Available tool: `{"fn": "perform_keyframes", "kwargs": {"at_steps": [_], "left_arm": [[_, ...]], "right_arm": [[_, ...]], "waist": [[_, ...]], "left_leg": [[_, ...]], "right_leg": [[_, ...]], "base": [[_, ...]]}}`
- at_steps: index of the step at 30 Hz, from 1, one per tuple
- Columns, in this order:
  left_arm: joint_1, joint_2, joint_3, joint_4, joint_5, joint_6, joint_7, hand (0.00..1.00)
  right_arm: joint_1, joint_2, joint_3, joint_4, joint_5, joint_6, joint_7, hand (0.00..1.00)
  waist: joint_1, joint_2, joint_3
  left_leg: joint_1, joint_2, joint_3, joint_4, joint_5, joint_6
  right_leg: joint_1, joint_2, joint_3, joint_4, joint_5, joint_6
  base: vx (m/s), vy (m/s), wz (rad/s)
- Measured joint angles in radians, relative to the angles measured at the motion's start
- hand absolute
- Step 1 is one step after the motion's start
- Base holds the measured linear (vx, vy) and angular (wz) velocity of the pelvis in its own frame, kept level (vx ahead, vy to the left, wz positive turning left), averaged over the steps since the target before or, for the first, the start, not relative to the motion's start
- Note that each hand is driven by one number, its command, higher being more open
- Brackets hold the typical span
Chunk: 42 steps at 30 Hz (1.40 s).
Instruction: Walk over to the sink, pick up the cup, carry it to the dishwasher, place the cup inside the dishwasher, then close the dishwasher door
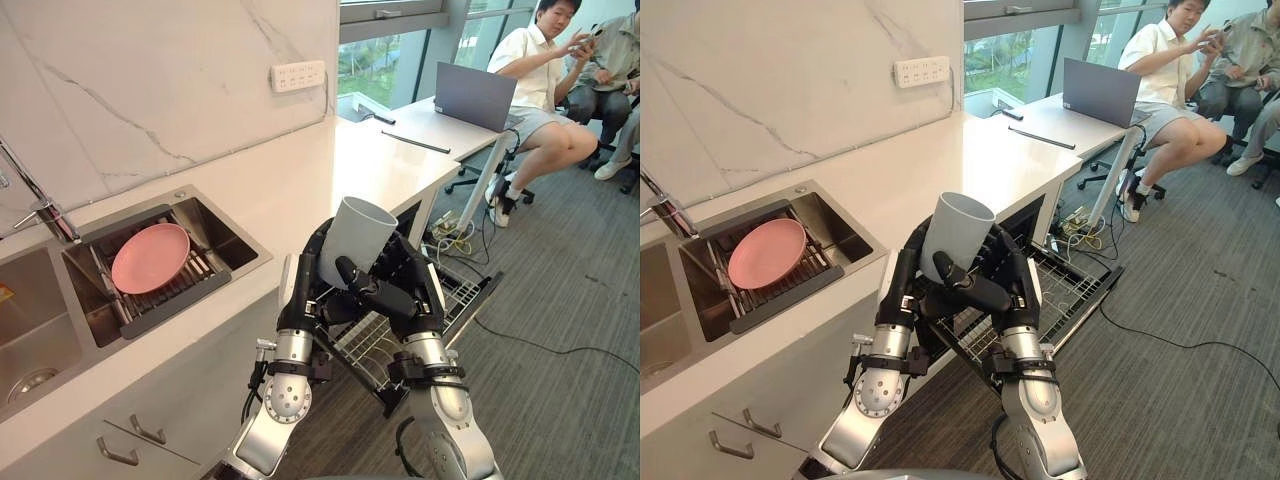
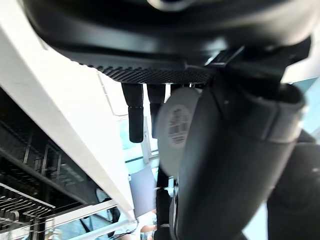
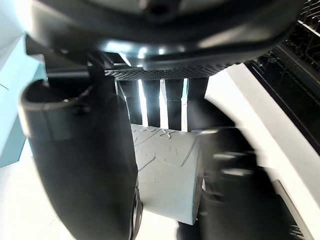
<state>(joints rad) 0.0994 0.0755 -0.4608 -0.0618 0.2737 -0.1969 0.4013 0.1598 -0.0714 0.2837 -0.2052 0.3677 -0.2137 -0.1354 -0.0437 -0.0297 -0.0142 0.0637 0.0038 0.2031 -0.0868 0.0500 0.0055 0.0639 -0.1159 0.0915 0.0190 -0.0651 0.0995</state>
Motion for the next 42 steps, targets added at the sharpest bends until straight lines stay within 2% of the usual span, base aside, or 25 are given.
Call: {"fn": "perform_keyframes", "kwargs": {"at_steps": [10,17,28,36,42], "left_arm": [[0.023,0.006,0.037,-0.047,-0.030,0.002,-0.023,1.00],[0.049,0.005,0.109,-0.157,-0.158,-0.011,-0.042,1.00],[0.196,0.001,0.150,-0.172,-0.353,-0.020,-0.178,1.00],[0.278,0.000,0.147,-0.032,-0.394,-0.012,-0.286,1.00],[0.313,0.002,0.150,0.061,-0.408,-0.003,-0.333,1.00]], "right_arm": [[-0.007,0.044,-0.084,-0.009,0.000,-0.008,-0.001,0.00],[-0.007,0.046,-0.136,-0.023,0.000,-0.008,-0.004,0.00],[0.058,0.058,-0.190,-0.077,-0.018,-0.008,0.017,0.00],[0.135,0.072,-0.204,-0.082,-0.047,-0.008,0.034,0.00],[0.170,0.077,-0.216,-0.082,-0.057,-0.008,0.045,0.00]], "waist": [[0.000,-0.001,0.001],[0.001,-0.001,0.001],[0.001,-0.008,0.014],[0.001,-0.010,0.022],[0.002,-0.011,0.023]], "left_leg": [[0.000,0.000,-0.002,0.000,0.000,0.000],[0.000,0.000,-0.006,0.000,0.000,0.000],[0.000,0.000,-0.019,0.000,-0.002,-0.003],[-0.005,0.000,-0.024,0.000,-0.003,-0.003],[-0.005,0.001,-0.023,-0.001,-0.006,-0.007]], "right_leg": [[0.002,0.000,-0.003,0.000,0.000,0.000],[0.006,0.000,-0.008,0.001,0.000,0.000],[0.012,-0.002,-0.024,0.000,-0.006,-0.004],[0.012,-0.002,-0.031,0.000,-0.009,-0.004],[0.012,-0.002,-0.031,0.000,-0.009,-0.005]], "base": [[0.00,0.000,0.00],[0.00,0.000,0.00],[0.00,-0.005,0.03],[0.00,0.000,0.00],[-0.01,-0.004,0.00]]}}
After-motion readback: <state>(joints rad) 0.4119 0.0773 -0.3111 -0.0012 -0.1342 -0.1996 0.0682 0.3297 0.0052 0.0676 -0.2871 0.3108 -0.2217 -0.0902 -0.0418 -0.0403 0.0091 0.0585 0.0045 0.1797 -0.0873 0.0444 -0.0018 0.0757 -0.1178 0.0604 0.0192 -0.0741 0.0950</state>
